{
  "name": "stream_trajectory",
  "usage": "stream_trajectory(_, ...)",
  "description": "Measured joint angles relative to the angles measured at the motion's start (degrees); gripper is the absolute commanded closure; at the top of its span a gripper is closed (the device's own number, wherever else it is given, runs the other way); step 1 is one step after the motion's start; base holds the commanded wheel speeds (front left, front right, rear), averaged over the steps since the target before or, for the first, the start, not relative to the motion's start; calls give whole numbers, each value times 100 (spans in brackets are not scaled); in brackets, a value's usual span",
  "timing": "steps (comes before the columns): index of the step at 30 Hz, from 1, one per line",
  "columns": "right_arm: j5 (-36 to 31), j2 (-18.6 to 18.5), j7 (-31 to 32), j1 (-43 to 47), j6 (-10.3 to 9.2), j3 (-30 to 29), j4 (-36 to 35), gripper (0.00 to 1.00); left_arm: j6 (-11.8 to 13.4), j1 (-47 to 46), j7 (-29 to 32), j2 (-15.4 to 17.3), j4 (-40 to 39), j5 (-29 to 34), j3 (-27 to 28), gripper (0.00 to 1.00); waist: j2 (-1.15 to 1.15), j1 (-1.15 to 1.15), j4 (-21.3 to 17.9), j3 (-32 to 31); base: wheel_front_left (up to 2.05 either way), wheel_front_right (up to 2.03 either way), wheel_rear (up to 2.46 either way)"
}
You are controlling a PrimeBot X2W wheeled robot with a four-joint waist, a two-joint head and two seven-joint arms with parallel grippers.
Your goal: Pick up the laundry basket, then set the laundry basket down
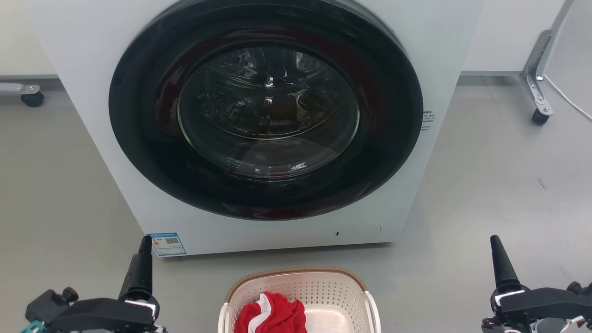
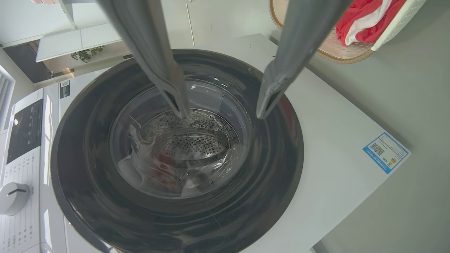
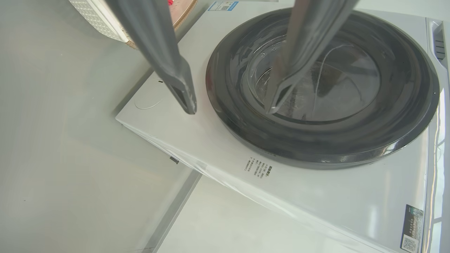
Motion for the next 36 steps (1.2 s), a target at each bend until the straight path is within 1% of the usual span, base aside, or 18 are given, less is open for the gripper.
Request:
stream_trajectory(2,-203,-44,-32,-8,-74,70,-12,0,40,-25,-30,47,-55,226,-48,0,0,0,4,-4,0,0,0)
stream_trajectory(7,-664,-119,-135,-42,-188,210,-83,0,149,-57,-127,127,-179,772,-190,0,0,0,13,-11,0,0,0)
stream_trajectory(9,-883,-162,-181,-76,-194,282,-116,0,189,-57,-179,164,-237,965,-244,0,0,0,16,-13,0,0,0)
stream_trajectory(18,-1722,-300,-350,-103,-385,520,-283,0,349,-65,-359,303,-488,1913,-464,0,0,0,25,-17,0,0,0)
stream_trajectory(21,-1985,-334,-415,-108,-409,577,-355,0,413,-65,-423,331,-571,2182,-526,0,0,0,25,-16,0,0,0)
stream_trajectory(25,-2329,-372,-486,-113,-490,654,-437,0,481,-64,-482,365,-671,2506,-580,0,0,0,27,-13,0,0,0)
stream_trajectory(36,-3243,-448,-716,-114,-667,831,-613,0,610,-52,-709,417,-867,3325,-759,0,0,0,50,-2,0,0,0)
